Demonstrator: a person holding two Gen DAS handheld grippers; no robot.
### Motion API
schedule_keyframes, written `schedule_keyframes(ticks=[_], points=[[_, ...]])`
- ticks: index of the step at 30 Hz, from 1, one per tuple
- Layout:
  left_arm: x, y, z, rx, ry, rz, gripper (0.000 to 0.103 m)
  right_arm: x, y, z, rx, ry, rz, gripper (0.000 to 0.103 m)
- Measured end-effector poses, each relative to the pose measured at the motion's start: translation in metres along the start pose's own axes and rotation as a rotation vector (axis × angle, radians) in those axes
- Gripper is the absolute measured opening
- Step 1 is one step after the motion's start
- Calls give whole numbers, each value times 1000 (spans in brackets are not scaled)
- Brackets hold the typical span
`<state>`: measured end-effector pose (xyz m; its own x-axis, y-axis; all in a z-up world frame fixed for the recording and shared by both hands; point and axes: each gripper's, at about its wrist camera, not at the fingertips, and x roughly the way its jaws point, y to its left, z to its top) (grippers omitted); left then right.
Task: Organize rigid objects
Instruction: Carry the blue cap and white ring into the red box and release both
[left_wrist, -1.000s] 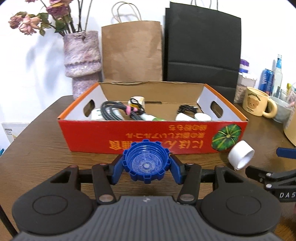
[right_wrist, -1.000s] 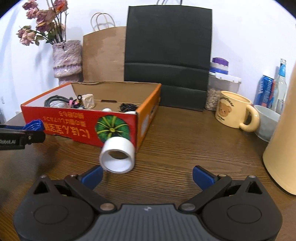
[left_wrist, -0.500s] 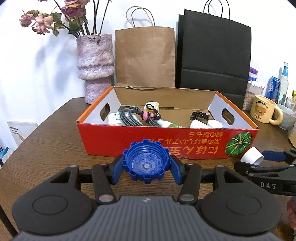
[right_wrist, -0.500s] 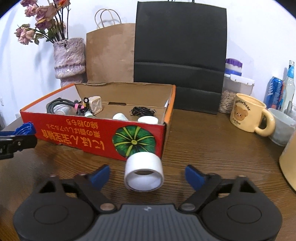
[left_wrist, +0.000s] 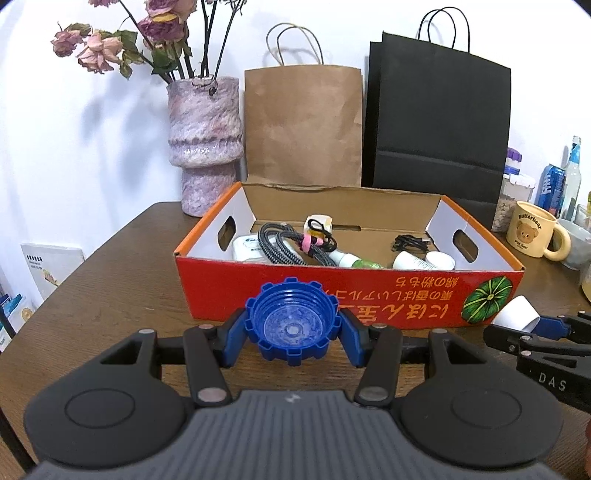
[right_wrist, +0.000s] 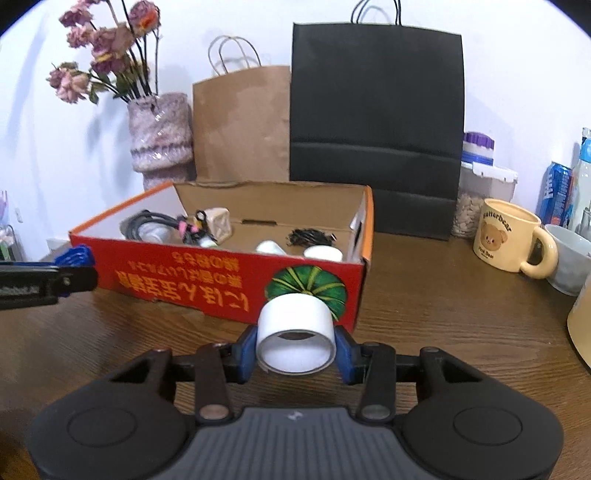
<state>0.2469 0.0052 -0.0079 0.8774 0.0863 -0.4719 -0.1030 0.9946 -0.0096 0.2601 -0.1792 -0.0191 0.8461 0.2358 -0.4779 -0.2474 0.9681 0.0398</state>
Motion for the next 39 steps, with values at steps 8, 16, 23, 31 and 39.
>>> schedule_keyframes(ticks=[8, 16, 23, 31, 39], points=[[-7, 1, 9, -17, -42, 4, 54, -15, 15, 13, 3, -88, 24, 42], [-17, -5, 32, -26, -137, 6, 54, -12, 26, 33, 24, -155, 27, 42], [-6, -6, 50, -41, -170, 16, 54, 3, 33, 49, 41, -186, 22, 42], [20, -2, 65, -59, -175, 29, 54, 29, 34, 65, 54, -199, 12, 42], [49, -5, 77, -42, -169, 42, 54, 58, 32, 75, 41, -190, 7, 42]])
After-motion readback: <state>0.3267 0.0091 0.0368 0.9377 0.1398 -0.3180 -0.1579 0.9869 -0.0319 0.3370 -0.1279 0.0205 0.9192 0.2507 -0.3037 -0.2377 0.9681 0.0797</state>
